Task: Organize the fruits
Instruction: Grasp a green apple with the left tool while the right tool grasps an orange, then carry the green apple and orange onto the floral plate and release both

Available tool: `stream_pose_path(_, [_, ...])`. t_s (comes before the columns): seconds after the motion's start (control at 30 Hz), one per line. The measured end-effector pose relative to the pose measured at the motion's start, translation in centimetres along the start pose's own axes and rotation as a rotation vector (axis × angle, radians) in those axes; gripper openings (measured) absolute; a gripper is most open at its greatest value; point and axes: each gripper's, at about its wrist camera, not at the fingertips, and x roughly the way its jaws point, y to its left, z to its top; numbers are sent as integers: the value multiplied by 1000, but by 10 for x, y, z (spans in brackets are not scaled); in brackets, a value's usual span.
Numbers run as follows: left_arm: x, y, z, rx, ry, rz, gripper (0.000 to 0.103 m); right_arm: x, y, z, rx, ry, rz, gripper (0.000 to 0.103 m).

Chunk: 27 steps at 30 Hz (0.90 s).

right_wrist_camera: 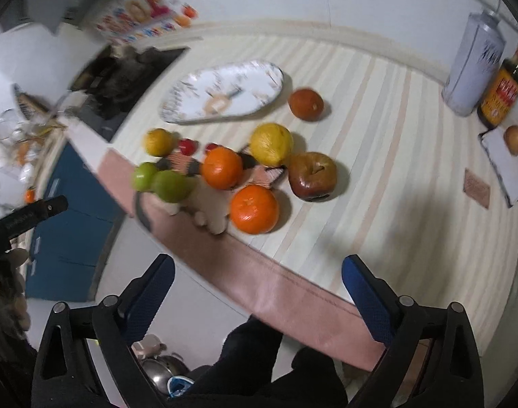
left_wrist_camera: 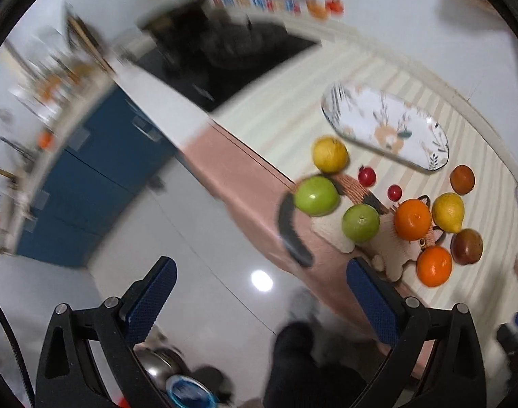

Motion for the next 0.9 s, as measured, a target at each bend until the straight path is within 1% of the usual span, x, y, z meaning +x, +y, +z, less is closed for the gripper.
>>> stream_pose_path(0.07, [37, 3, 22, -32, 95, -88, 93, 22, 0, 10, 43, 25, -11, 96])
stream_pose_path(0.1, [56, 4, 33, -48, 143, -131, 91, 40, -2, 18, 82, 49, -15, 96])
stream_pose_path(0.17, [83, 2, 50, -58, 207, -182, 89, 56, -3, 22, 127, 82, -19, 96])
stream_pose_path(0.23, [107, -6, 64, -40, 241, -202, 89, 77, -4, 29, 169, 122, -22, 96])
stream_pose_path(0.37, [143, -29, 87, 46, 304, -220, 89, 106, 0, 36, 196, 162, -60, 94])
stream_pose_path(0.47, [159, -48, 94, 116, 325, -219, 89, 120, 4, 41, 214, 185, -67, 88])
stream_pose_path(0.53, [163, -60, 92, 170, 328, -206, 89, 124, 6, 42, 217, 196, -73, 88])
stream_pose_path(0.6, [165, -69, 90, 214, 315, -196, 81, 131, 8, 45, 218, 209, -83, 87])
stream_pose_path(0.63, [167, -74, 88, 236, 319, -188, 70, 136, 9, 46, 217, 219, -81, 86])
stream_pose_path(0.67, [169, -77, 86, 250, 326, -196, 64, 139, 10, 46, 219, 224, -76, 83])
stream_pose_path(0.73, [173, -81, 81, 255, 343, -229, 60, 150, 12, 46, 231, 257, -58, 73])
stream_pose_path(0.77, [174, -79, 81, 260, 335, -229, 60, 152, 12, 45, 228, 265, -57, 69])
stream_pose_path(0.83, [172, -83, 80, 283, 301, -229, 60, 155, 16, 45, 217, 260, -62, 69])
stream_pose_path(0.9, [172, -85, 78, 306, 289, -226, 59, 154, 18, 45, 204, 251, -74, 69])
